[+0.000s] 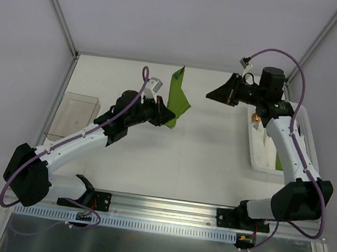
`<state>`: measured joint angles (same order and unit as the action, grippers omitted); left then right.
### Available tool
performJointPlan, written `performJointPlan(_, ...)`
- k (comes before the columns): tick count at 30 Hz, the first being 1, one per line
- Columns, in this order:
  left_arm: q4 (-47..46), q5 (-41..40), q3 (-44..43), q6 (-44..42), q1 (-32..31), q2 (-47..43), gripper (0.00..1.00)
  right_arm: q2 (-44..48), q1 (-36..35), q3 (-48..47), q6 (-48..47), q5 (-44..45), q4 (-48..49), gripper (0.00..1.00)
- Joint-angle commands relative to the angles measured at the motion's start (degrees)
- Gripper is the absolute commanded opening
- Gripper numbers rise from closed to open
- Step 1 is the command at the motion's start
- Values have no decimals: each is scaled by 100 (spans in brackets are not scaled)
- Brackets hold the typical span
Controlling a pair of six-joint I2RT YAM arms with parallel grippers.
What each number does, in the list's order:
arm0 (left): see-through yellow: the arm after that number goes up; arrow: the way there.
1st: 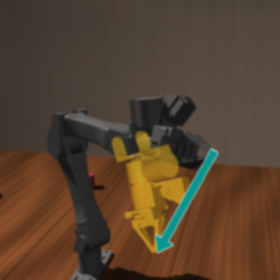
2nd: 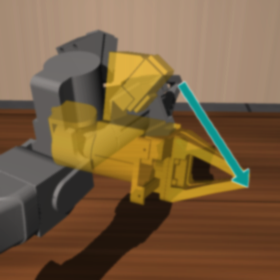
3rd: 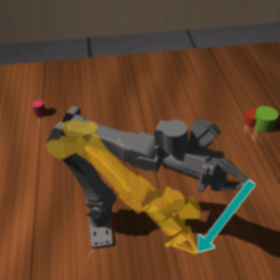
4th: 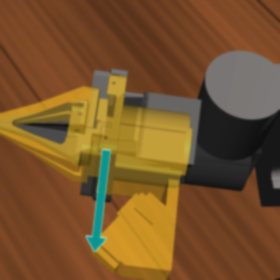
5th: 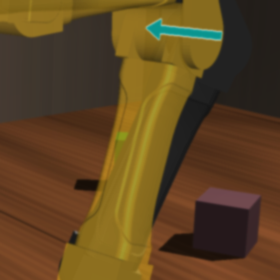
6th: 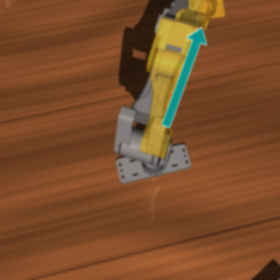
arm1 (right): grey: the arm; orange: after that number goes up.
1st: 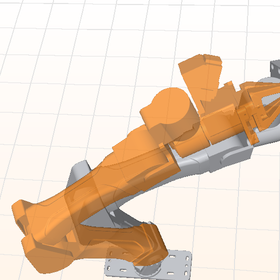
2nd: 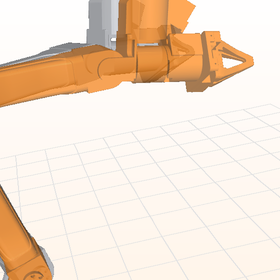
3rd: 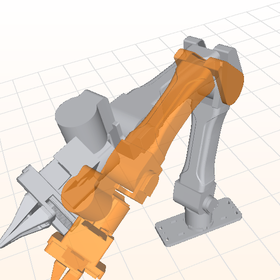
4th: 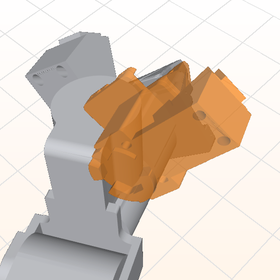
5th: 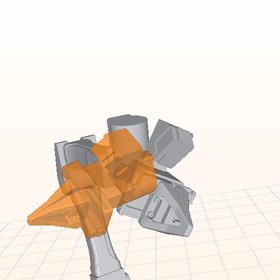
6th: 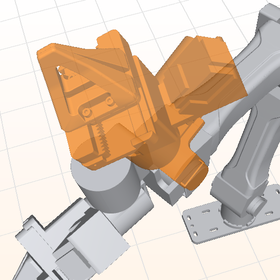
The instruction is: Place the utensils on the paper napkin and roll it up
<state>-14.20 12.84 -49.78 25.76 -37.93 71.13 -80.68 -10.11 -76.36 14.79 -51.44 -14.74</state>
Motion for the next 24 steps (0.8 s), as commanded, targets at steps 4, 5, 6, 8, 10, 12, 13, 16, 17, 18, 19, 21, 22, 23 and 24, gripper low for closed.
performJointPlan(4, -145, -923, -453, -352, -170, -161, 0, 299, -658, -415, -424, 986, -679, 8)
performJointPlan(5, -127, -1080, -480, -378, -232, -152, 0, 238, -790, -415, -372, 1030, -653, 10)
performJointPlan(6, -127, -1160, -497, -405, -276, -135, 0, 194, -860, -415, -336, 1048, -635, 11)
performJointPlan(8, -127, -1249, -541, -414, -320, -100, 0, 106, -992, -424, -292, 1145, -635, 13)
performJointPlan(10, -136, -1388, -577, -431, -408, -73, 0, 27, -1151, -441, -283, 1163, -626, 18)
performJointPlan(12, -162, -1433, -577, -405, -469, -56, 0, -96, -1221, -433, -152, 1049, -461, 26)
performJointPlan(13, -180, -1425, -568, -379, -487, -30, 0, -149, -1230, -433, -91, 987, -398, 27)
performJointPlan(16, -250, -1381, -550, -300, -505, -21, 0, -281, -1239, -459, 68, 838, -161, 31)
performJointPlan(17, -268, -1363, -559, -282, -513, -12, 0, -299, -1239, -468, 94, 811, -100, 32)
performJointPlan(18, -277, -1363, -559, -273, -513, 6, 0, -316, -1248, -442, 147, 759, -3, 34)
performJointPlan(19, -303, -1328, -577, -256, -513, 6, 0, -351, -1257, -433, 182, 741, 50, 36)
performJointPlan(21, -338, -1302, -594, -221, -513, 15, 0, -404, -1274, -441, 217, 662, 129, 38)
performJointPlan(22, -356, -1302, -612, -212, -513, 41, 0, -448, -1292, -433, 235, 636, 156, 39)
performJointPlan(23, -399, -1197, -612, -203, -513, 50, 0, -474, -1301, -433, 244, 609, 173, 40)
performJointPlan(24, -417, -1144, -621, -151, -513, 58, 0, -501, -1309, -415, 261, 539, 295, 42)
